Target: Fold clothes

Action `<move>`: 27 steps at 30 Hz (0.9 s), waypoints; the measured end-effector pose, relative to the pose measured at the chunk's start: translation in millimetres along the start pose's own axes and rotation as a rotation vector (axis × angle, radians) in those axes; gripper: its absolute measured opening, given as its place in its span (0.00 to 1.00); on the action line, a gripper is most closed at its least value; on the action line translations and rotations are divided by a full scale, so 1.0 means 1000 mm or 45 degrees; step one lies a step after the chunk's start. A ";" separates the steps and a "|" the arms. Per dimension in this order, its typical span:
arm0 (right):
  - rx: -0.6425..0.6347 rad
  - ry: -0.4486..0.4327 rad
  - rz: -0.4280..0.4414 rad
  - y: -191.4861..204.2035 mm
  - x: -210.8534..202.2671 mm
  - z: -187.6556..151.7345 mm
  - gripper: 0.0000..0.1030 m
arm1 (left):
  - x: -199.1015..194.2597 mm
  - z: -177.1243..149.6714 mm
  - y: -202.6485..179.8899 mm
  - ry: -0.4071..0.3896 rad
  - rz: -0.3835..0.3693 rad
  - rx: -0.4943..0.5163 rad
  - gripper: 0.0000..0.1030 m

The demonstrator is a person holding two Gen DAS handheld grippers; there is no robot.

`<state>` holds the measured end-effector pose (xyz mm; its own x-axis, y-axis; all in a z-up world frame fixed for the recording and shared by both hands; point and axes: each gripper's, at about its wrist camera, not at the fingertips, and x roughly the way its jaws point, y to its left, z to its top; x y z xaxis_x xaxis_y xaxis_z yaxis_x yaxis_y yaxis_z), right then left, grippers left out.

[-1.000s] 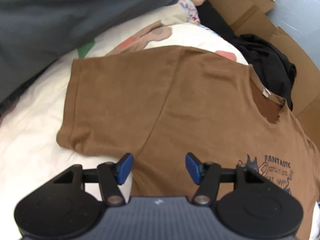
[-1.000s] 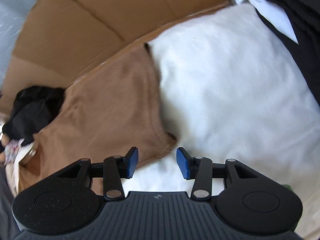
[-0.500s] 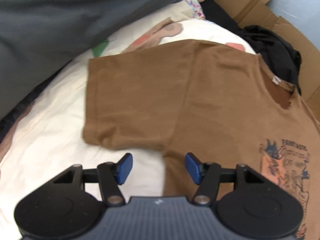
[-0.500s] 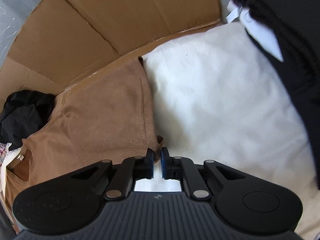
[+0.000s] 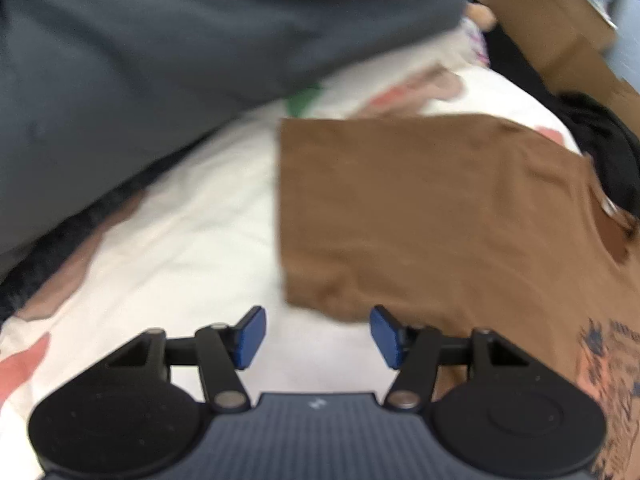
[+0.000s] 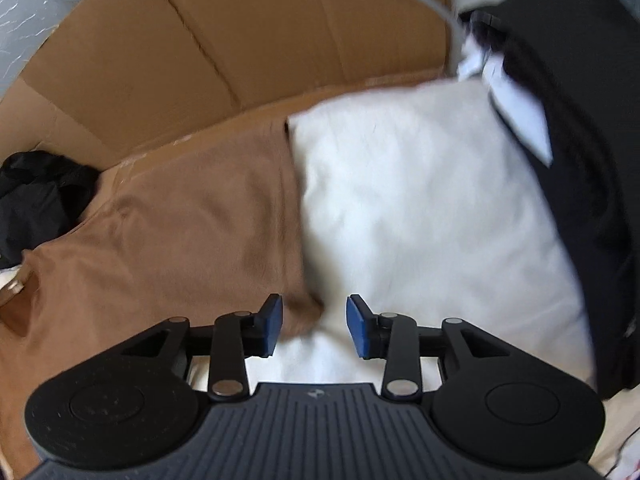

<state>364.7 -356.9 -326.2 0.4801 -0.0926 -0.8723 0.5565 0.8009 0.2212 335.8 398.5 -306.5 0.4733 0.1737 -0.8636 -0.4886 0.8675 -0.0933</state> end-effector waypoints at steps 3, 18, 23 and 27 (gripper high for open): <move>-0.051 -0.072 -0.021 0.012 -0.008 0.005 0.40 | 0.008 0.004 0.014 0.018 -0.039 -0.131 0.52; -0.305 -0.050 0.165 0.086 -0.008 -0.013 0.41 | 0.023 0.010 0.018 -0.036 -0.031 -0.179 0.07; -0.409 0.003 0.192 0.107 -0.002 -0.028 0.41 | 0.022 0.013 0.024 -0.004 -0.031 -0.151 0.20; -0.420 0.066 0.207 0.108 0.004 -0.037 0.42 | 0.009 0.005 0.031 -0.020 -0.025 -0.168 0.40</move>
<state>401.9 -248.9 -321.9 0.5049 0.0750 -0.8599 0.2232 0.9510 0.2140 329.0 429.9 -314.9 0.4947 0.1654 -0.8532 -0.5710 0.8020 -0.1756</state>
